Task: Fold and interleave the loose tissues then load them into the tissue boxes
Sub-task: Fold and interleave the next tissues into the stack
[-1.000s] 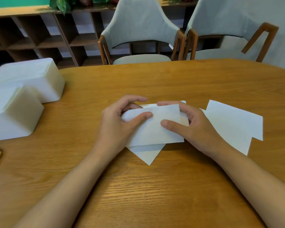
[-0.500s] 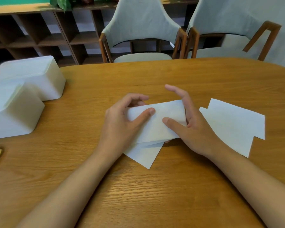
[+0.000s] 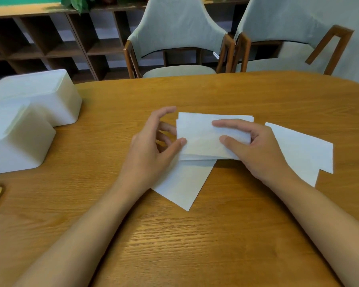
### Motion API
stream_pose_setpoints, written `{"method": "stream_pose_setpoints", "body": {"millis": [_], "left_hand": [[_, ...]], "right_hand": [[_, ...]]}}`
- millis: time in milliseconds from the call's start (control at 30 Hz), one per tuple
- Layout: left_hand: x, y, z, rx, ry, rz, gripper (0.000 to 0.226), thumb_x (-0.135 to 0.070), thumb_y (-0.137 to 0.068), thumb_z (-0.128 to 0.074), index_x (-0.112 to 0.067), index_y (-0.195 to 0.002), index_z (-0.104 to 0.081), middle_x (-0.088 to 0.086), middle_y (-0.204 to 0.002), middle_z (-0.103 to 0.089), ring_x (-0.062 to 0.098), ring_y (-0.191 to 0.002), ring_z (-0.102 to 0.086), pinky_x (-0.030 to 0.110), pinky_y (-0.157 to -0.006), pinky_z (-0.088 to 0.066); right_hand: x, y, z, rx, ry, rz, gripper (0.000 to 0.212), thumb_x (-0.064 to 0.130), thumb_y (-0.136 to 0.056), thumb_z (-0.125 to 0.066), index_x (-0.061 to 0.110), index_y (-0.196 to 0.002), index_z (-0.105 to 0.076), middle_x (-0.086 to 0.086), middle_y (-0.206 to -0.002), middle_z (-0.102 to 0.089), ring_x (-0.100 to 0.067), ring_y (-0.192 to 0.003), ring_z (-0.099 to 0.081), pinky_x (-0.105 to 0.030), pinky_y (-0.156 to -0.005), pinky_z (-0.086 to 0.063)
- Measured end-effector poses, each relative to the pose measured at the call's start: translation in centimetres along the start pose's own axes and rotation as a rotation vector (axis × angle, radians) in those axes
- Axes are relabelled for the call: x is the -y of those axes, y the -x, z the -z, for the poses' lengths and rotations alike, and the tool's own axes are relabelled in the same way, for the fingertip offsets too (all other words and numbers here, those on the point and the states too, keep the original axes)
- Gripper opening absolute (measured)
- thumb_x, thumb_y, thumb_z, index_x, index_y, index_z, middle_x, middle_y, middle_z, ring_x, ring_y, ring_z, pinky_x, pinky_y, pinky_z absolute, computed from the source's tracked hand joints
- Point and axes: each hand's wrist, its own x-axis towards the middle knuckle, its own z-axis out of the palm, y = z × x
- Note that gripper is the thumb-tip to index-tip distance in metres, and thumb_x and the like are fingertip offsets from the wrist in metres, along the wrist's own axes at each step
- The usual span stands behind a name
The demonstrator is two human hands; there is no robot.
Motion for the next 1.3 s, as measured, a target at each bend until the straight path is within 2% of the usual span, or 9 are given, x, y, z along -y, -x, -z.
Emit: {"method": "stream_pose_setpoints", "body": {"millis": [133,333,433,633,833,933,1033,1133,1300], "left_hand": [[-0.1,0.5,-0.1,0.144,-0.201,-0.090,0.035,-0.048,-0.081,-0.084,-0.030,-0.101,-0.061,-0.009,-0.079,-0.063,0.014,-0.064,-0.058,0.025,-0.059,-0.045],[0.3,1.0,-0.3,0.406,-0.421,-0.239,0.047,-0.069,-0.068,-0.081,-0.038,-0.100,-0.067,-0.021,-0.108,-0.059,0.002,-0.106,-0.056,0.037,-0.095,-0.045],[0.2,0.8,-0.1,0.389,-0.443,-0.272,0.033,-0.058,-0.073,-0.075,-0.036,-0.097,-0.070,-0.021,-0.110,-0.064,0.001,-0.113,-0.059,0.044,-0.098,-0.042],[-0.1,0.7,0.0,0.373,-0.410,-0.357,0.008,-0.027,-0.079,-0.080,-0.026,-0.081,-0.072,-0.015,-0.107,-0.074,0.002,-0.103,-0.068,0.025,-0.099,-0.043],[-1.5,1.0,0.6,0.378,-0.098,-0.096,0.013,-0.007,-0.082,-0.079,-0.020,-0.081,-0.074,-0.013,-0.091,-0.079,0.002,-0.091,-0.074,0.025,-0.091,-0.055],[-1.7,0.8,0.8,0.385,0.122,0.021,0.015,0.005,-0.088,-0.073,-0.009,-0.080,-0.071,-0.011,-0.070,-0.071,0.002,-0.063,-0.063,0.018,-0.066,-0.049],[-1.4,0.4,0.9,0.301,0.240,0.092,0.023,0.012,-0.090,-0.066,-0.006,-0.077,-0.068,-0.013,-0.063,-0.060,0.000,-0.054,-0.045,0.011,-0.054,-0.033],[-1.1,0.1,0.9,0.199,0.276,0.117,0.018,0.007,-0.093,-0.066,-0.007,-0.082,-0.072,-0.004,-0.069,-0.064,0.008,-0.066,-0.049,0.013,-0.057,-0.032],[-0.7,-0.3,0.9,0.110,0.306,0.119,0.014,-0.015,-0.090,-0.080,-0.015,-0.104,-0.077,0.003,-0.082,-0.077,0.011,-0.079,-0.069,0.018,-0.070,-0.051]], "right_hand": [[-0.6,-0.5,0.6,-0.073,0.040,-0.021,0.032,0.008,-0.095,-0.065,0.032,-0.115,-0.074,0.039,-0.114,-0.065,0.013,-0.117,-0.054,-0.011,-0.102,-0.040],[-0.7,-0.5,0.5,-0.089,0.077,-0.027,0.033,0.011,-0.096,-0.065,0.034,-0.118,-0.073,0.040,-0.114,-0.063,0.016,-0.119,-0.051,-0.005,-0.100,-0.038],[-0.8,-0.6,0.5,-0.089,0.087,-0.044,0.033,0.014,-0.097,-0.065,0.038,-0.120,-0.071,0.044,-0.115,-0.058,0.020,-0.118,-0.048,-0.003,-0.099,-0.036],[-0.7,-0.5,0.3,-0.073,0.084,-0.057,0.030,0.023,-0.097,-0.065,0.036,-0.123,-0.070,0.034,-0.125,-0.060,0.009,-0.125,-0.049,-0.026,-0.110,-0.042],[-0.3,-0.5,0.8,0.031,0.021,0.008,0.037,0.052,-0.096,-0.054,0.034,-0.125,-0.069,0.028,-0.130,-0.063,0.011,-0.127,-0.048,-0.002,-0.097,-0.032],[0.2,0.0,0.7,0.173,-0.007,0.074,0.056,0.072,-0.089,-0.046,0.032,-0.119,-0.071,0.034,-0.122,-0.064,0.011,-0.123,-0.052,0.000,-0.096,-0.031],[0.3,0.4,0.3,0.213,0.014,0.055,0.036,0.056,-0.088,-0.065,0.030,-0.110,-0.076,0.025,-0.114,-0.071,0.003,-0.114,-0.061,-0.012,-0.094,-0.042],[0.4,0.6,-0.2,0.149,-0.024,-0.027,0.016,0.031,-0.088,-0.076,0.022,-0.101,-0.079,0.007,-0.100,-0.077,-0.011,-0.095,-0.070,-0.036,-0.083,-0.055],[0.6,0.3,-0.1,0.111,-0.127,-0.086,0.014,0.019,-0.090,-0.074,0.032,-0.094,-0.076,0.017,-0.091,-0.077,-0.004,-0.085,-0.072,-0.018,-0.071,-0.056]]}}
